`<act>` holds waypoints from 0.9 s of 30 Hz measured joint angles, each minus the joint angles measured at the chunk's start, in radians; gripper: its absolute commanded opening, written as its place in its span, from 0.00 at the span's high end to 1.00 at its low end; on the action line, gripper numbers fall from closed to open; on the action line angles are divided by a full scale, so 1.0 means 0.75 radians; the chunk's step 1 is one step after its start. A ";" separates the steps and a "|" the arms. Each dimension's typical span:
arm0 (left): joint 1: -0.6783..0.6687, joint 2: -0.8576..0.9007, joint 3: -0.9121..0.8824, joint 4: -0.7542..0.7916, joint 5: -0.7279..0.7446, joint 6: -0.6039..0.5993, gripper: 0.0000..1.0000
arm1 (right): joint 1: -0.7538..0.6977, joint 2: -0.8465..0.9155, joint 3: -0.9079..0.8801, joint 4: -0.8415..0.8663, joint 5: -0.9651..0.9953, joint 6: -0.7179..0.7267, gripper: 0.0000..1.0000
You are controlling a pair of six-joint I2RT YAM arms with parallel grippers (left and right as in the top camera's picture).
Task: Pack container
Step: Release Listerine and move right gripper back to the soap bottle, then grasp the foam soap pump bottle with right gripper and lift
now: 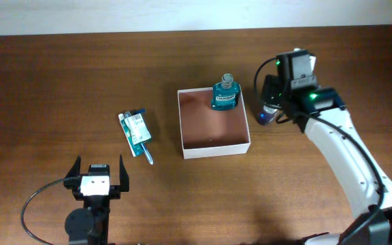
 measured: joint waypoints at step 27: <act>0.000 0.000 0.000 0.000 0.000 0.000 0.01 | 0.008 0.117 -0.168 0.289 0.054 0.036 0.44</act>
